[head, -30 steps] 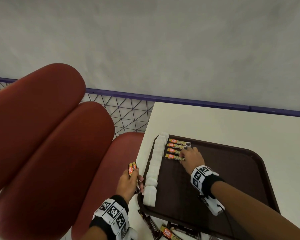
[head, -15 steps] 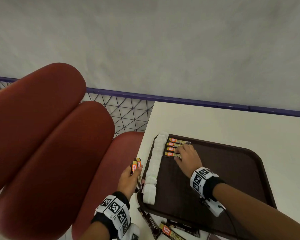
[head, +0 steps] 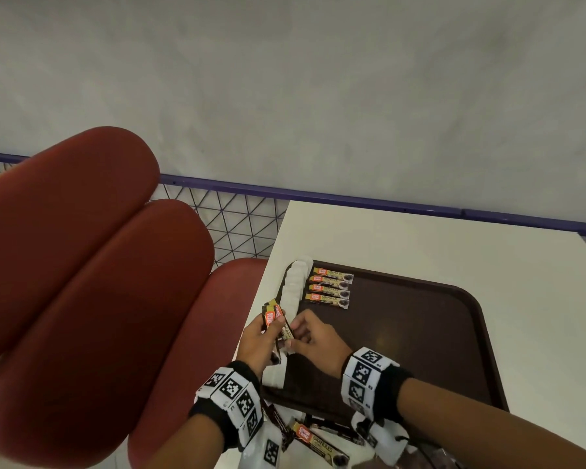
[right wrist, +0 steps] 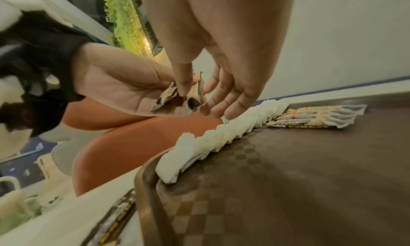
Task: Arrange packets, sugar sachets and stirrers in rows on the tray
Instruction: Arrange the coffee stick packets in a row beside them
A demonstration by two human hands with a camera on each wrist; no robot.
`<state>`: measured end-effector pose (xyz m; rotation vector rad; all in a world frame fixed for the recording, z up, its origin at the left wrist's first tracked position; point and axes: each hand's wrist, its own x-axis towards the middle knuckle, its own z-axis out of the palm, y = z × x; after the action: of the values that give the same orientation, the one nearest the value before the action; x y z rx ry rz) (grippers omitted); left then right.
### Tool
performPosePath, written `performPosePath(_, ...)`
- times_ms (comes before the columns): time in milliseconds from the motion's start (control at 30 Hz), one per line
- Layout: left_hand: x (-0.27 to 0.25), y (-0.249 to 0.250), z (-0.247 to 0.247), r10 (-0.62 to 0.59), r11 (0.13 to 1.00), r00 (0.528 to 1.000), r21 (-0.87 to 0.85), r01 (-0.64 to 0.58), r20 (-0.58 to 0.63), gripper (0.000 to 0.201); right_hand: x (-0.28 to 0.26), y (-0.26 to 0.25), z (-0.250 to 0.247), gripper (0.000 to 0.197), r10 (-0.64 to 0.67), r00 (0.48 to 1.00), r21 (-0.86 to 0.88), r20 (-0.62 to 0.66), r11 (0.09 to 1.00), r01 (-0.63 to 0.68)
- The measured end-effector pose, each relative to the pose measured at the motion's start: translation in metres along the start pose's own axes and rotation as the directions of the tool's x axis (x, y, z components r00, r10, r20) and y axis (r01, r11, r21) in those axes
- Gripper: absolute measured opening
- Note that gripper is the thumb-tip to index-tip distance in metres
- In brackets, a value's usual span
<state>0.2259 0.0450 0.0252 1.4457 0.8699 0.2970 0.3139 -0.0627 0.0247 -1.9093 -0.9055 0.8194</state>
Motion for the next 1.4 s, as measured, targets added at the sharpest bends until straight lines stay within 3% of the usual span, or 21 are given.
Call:
performPosePath(133,-0.003,0.002,0.004,-0.044,0.995,0.999,-0.085,0.046,0.022,0.018,-0.004,0.003,-0.009,0.021,0.006,0.998,0.053,-0.056,0.999,-0.003)
performPosePath(333,-0.008,0.005,0.0,-0.085,0.99,0.995,-0.112,0.09,0.044,0.015,-0.01,0.005,-0.026,0.015,-0.022,0.999,-0.012,-0.043,1.0,0.021)
performPosePath(467,-0.007,0.004,-0.001,-0.104,0.987,0.993,-0.12,0.11,0.054,0.015,-0.012,0.011,-0.03,0.022,-0.006,0.998,-0.044,-0.06,0.999,0.003)
performPosePath(567,-0.007,0.007,0.002,-0.092,0.987,0.994,-0.123,0.099,0.064,0.017,-0.013,0.012,-0.03,0.03,-0.024,0.998,-0.119,-0.056,0.993,0.017)
performPosePath(767,0.0,0.005,-0.003,-0.179,0.965,0.979,-0.179,0.194,0.094,0.01,0.001,0.025,-0.042,0.017,-0.059,0.981,-0.317,-0.186,0.949,-0.003)
performPosePath(933,0.006,0.003,-0.025,-0.2,0.965,0.98,-0.173,0.198,0.006,0.01,0.012,0.044,-0.062,0.024,-0.09,0.938,-0.561,-0.334,0.819,-0.122)
performPosePath(1100,0.017,-0.006,-0.038,-0.226,0.961,0.971,-0.184,0.208,-0.081,0.012,0.025,0.056,-0.062,0.027,-0.032,0.95,-0.686,-0.31,0.7,-0.2)
performPosePath(1400,0.021,-0.014,-0.052,-0.173,0.98,0.979,-0.121,0.159,-0.111,0.002,0.041,0.059,-0.048,0.03,-0.012,0.953,-0.733,-0.304,0.642,-0.226)
